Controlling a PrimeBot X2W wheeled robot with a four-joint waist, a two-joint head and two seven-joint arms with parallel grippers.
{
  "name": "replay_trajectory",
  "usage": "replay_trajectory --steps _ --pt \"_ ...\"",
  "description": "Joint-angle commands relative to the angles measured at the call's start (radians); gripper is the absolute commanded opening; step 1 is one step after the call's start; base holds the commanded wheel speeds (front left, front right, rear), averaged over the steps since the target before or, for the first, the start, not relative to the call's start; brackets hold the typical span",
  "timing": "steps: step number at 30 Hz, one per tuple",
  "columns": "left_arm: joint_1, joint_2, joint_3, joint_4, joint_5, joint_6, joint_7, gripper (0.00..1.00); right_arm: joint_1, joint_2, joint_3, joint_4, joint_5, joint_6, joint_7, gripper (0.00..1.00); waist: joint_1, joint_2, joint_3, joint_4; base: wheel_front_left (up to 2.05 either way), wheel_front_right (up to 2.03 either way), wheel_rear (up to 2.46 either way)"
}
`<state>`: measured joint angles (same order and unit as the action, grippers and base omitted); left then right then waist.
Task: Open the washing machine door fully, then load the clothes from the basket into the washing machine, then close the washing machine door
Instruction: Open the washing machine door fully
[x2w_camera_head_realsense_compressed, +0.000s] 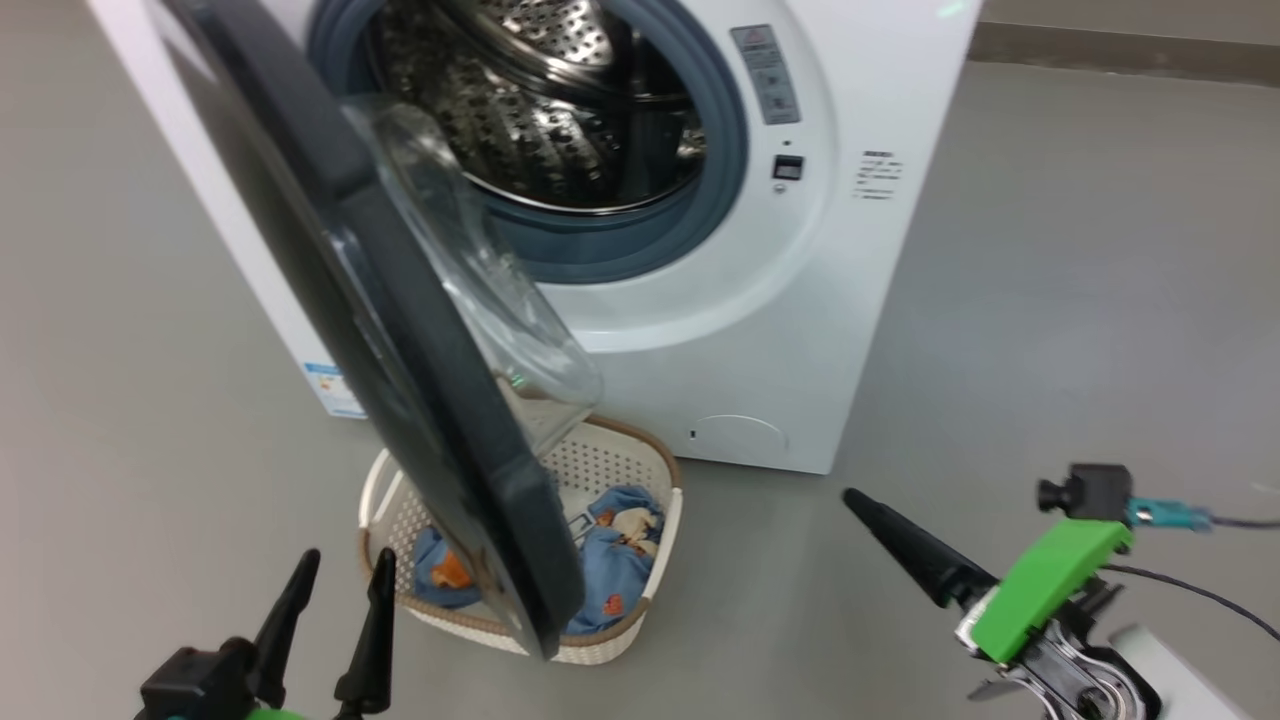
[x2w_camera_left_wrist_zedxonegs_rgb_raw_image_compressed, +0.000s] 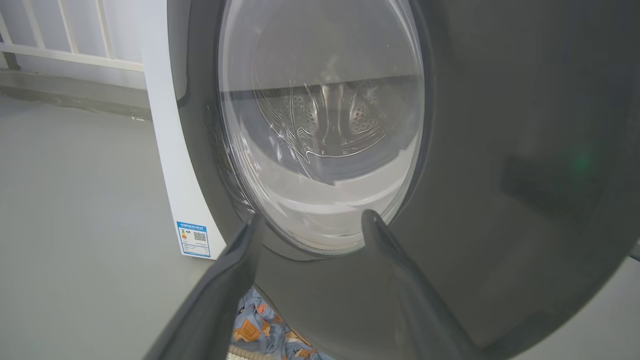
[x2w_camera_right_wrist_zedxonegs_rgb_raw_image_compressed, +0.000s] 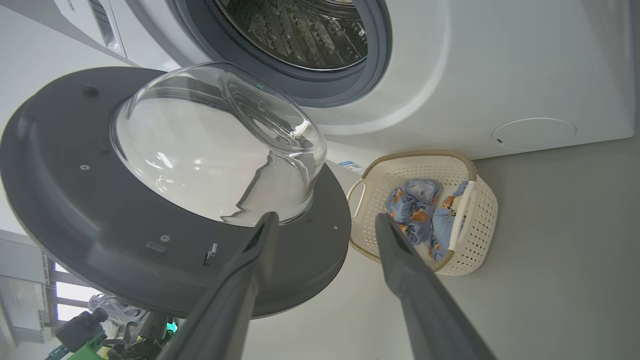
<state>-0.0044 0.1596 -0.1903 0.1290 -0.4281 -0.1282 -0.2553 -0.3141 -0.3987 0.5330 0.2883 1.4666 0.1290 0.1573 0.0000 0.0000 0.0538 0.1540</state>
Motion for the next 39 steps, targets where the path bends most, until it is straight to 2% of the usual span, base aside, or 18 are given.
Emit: replay_trajectory --steps 1,6,13,19,26,30,33,39 --pt "-0.005 0.021 0.047 -0.029 -0.005 -0.003 -0.006 1.00 0.024 -0.029 0.010 -0.016 -0.005 0.002 -0.039 1.00 0.0000 0.0000 -0.012 -0.035 0.00 0.00 0.00" --pt "0.015 0.022 0.060 -0.038 -0.004 -0.003 -0.006 1.00 0.055 -0.070 0.010 0.007 -0.018 0.002 -0.128 1.00 0.0000 0.0000 -0.015 -0.063 0.00 0.00 0.00" --pt "0.034 0.015 0.076 -0.045 0.002 -0.003 -0.006 1.00 0.114 -0.143 0.044 0.070 -0.093 0.002 -0.362 1.00 0.0000 0.0000 -0.027 -0.092 0.00 0.00 0.00" --pt "0.051 0.013 0.085 -0.047 0.002 -0.003 -0.006 1.00 0.123 -0.152 -0.004 0.121 -0.182 0.002 -0.418 1.00 0.0000 0.0000 -0.034 -0.108 0.00 0.00 0.00" --pt "0.054 0.013 0.086 -0.051 0.004 -0.003 -0.006 1.00 0.178 -0.073 -0.259 0.090 -0.477 0.002 -0.419 1.00 0.0000 0.0000 -0.035 -0.109 0.00 0.00 0.00" --pt "0.053 0.013 0.084 -0.052 0.007 -0.003 -0.006 1.00 0.215 -0.020 -0.368 0.043 -0.638 0.002 -0.419 1.00 0.0000 0.0000 -0.036 -0.104 0.00 0.00 0.00" --pt "0.053 0.013 0.083 -0.053 0.008 -0.003 -0.006 1.00 0.236 0.010 -0.416 0.007 -0.731 0.002 -0.419 1.00 0.0000 0.0000 -0.037 -0.100 0.00 0.00 0.00" --pt "0.049 0.012 0.078 -0.054 0.011 -0.003 -0.006 1.00 0.256 0.037 -0.445 -0.033 -0.832 0.002 -0.419 1.00 0.0000 0.0000 -0.032 -0.090 0.00 0.00 0.00"
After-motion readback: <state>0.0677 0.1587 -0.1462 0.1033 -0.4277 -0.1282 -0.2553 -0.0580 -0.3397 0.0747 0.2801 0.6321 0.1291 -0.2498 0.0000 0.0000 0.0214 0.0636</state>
